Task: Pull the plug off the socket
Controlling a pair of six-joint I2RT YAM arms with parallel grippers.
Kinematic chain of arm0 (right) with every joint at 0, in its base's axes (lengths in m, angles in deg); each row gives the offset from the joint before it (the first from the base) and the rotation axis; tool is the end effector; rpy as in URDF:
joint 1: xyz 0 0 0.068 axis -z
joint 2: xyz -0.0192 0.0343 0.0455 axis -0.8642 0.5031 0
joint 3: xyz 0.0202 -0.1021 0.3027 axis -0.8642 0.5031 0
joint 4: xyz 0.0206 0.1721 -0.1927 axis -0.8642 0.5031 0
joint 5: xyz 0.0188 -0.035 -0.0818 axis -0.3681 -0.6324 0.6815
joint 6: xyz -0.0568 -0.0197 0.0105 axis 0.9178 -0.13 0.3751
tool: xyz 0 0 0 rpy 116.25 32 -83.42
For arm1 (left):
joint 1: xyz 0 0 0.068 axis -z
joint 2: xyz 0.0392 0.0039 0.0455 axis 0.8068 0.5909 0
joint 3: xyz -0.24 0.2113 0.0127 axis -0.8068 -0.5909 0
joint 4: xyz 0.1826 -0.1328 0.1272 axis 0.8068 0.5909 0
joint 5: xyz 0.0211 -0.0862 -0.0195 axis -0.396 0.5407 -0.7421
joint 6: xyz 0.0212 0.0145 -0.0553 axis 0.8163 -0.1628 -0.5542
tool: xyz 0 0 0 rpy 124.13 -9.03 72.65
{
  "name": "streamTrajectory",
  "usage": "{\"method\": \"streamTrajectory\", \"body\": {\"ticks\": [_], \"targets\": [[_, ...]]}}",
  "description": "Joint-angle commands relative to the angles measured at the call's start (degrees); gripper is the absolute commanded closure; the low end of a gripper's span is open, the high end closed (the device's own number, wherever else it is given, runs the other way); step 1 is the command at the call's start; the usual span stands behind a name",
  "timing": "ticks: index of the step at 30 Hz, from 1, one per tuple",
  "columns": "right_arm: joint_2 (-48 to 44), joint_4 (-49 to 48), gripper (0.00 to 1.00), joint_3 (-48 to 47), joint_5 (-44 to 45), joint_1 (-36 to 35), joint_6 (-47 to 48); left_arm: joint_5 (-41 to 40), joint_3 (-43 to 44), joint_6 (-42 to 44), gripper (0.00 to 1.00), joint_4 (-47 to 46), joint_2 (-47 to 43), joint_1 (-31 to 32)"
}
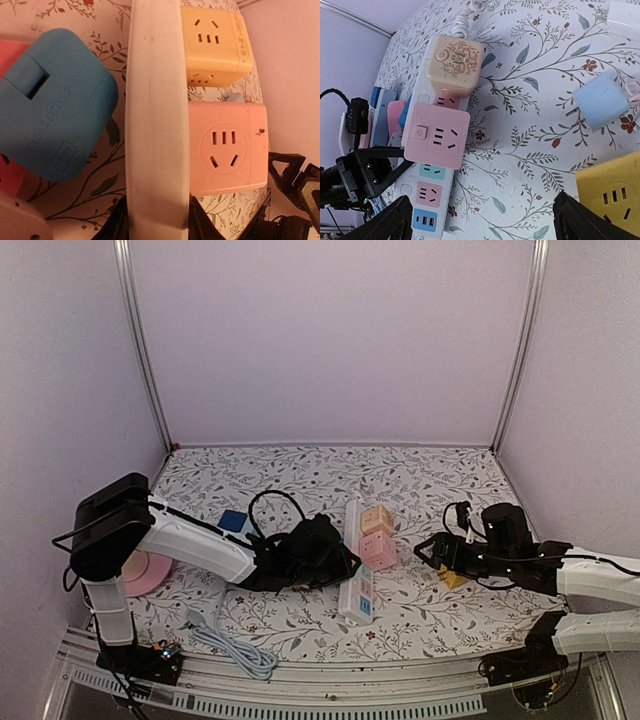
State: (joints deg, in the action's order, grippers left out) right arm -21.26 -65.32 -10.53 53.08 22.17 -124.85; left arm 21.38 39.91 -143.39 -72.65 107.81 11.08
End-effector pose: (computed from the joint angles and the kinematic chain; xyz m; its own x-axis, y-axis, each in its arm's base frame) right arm 0.1325 0.1082 0.2174 -0.7986 0.2352 -0.5541 -0.1821 0.7830 0.5948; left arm 0.1879 -0.3763 0.1838 -0.8466 -0.3448 -0.4053 0.0422 0.7157 -0.6971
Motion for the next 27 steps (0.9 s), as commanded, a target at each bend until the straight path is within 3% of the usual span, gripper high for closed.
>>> {"method": "streamTrajectory", "body": {"ticks": [1,14,27], "targets": [[4.96,-1.40,0.01,-6.95,0.23,-1.67,1.40,-2.29,-0.69,3.15,1.00,0.22,-0.21,0.04],[22.45,-13.15,0.01,-11.23,-3.89,-3.20,-0.65,-2.63,-0.25,3.44,1.00,0.22,0.15,0.81],[31.35,-20.06,0.03,-13.46,-6.47,-4.20,-3.34,-2.55,0.35,3.60,1.00,0.35,0.66,1.46]]}}
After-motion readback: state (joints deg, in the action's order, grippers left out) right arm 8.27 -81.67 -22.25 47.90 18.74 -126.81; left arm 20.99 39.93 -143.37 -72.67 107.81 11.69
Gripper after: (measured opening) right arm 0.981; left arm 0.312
